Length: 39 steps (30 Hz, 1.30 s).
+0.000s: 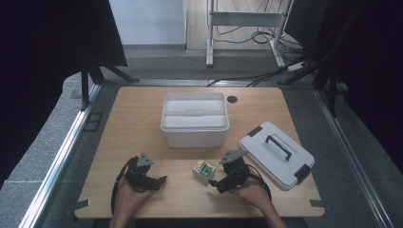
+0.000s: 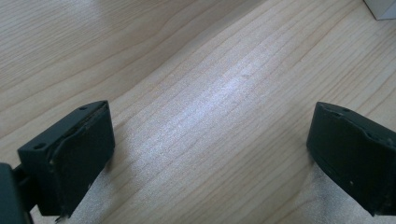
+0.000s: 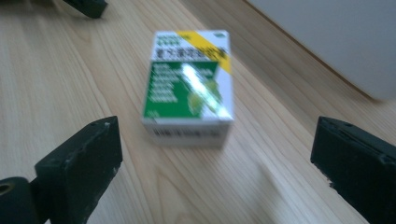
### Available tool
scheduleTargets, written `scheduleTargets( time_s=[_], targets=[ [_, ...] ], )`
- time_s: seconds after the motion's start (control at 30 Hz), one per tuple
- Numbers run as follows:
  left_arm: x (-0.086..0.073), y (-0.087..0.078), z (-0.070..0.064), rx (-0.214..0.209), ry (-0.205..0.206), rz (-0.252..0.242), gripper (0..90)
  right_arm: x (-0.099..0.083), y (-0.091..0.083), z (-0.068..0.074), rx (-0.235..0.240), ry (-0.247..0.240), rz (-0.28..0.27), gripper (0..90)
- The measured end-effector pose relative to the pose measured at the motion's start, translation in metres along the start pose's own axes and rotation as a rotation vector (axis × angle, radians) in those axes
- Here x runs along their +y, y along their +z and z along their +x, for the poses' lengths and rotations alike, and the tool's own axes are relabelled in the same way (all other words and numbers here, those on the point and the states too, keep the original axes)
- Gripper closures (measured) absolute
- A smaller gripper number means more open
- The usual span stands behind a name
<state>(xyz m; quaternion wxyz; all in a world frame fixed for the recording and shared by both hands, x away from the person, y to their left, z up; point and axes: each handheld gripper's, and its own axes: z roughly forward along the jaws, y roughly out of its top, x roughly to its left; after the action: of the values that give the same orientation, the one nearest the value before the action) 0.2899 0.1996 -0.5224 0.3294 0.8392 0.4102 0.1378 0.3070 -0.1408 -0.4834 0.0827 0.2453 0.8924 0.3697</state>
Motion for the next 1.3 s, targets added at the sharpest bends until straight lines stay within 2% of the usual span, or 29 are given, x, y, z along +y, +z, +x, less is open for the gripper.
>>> scheduleTargets(
  time_s=[0.13, 0.2, 0.27, 0.43, 0.47, 0.5, 0.53, 0.6, 0.67, 0.77, 0.97, 1.17, 1.3],
  targets=[
    [0.000, 0.000, 0.000, 0.000, 0.000, 0.000, 1.1, 0.007, 0.008, 0.005, 0.006, -0.012, 0.008, 6.8],
    [0.000, 0.000, 0.000, -0.001, 0.001, 0.000, 1.1, 0.014, 0.018, 0.007, 0.021, -0.021, 0.031, 13.6],
    [0.000, 0.000, 0.000, -0.002, 0.003, 0.001, 1.0, 0.016, 0.021, 0.008, 0.022, -0.024, 0.033, 13.6],
    [0.000, 0.000, 0.000, -0.003, 0.004, 0.001, 1.1, 0.024, 0.035, 0.010, -0.005, -0.031, 0.063, 19.6],
    [0.000, 0.000, 0.000, -0.003, 0.005, 0.001, 1.1, 0.025, 0.040, 0.010, -0.007, -0.030, 0.086, 24.2],
    [0.000, 0.000, 0.000, -0.003, 0.005, 0.001, 1.1, 0.025, 0.040, 0.010, -0.007, -0.030, 0.086, 24.2],
    [0.000, 0.000, 0.000, -0.003, 0.004, -0.001, 1.1, 0.026, 0.043, 0.011, -0.008, -0.037, 0.108, 31.1],
    [0.000, 0.000, 0.000, -0.003, 0.004, -0.001, 1.1, 0.026, 0.044, 0.011, -0.009, -0.038, 0.112, 34.1],
    [0.000, 0.000, 0.000, -0.004, 0.006, 0.001, 1.1, 0.026, 0.046, 0.013, -0.008, -0.044, 0.115, 43.8],
    [0.000, 0.000, 0.000, -0.004, 0.006, 0.001, 1.1, 0.028, 0.045, 0.015, -0.019, -0.056, 0.120, 44.4],
    [0.000, 0.000, 0.000, -0.004, 0.007, 0.001, 1.1, 0.032, 0.039, 0.019, -0.011, -0.075, 0.104, 44.4],
    [0.000, 0.000, 0.000, -0.005, 0.007, 0.001, 1.2, 0.036, 0.022, 0.025, 0.020, -0.084, 0.089, 44.4],
    [0.000, 0.000, -0.001, -0.006, 0.006, 0.000, 1.2, 0.035, 0.016, 0.027, 0.025, -0.086, 0.089, 44.3]
  ],
)
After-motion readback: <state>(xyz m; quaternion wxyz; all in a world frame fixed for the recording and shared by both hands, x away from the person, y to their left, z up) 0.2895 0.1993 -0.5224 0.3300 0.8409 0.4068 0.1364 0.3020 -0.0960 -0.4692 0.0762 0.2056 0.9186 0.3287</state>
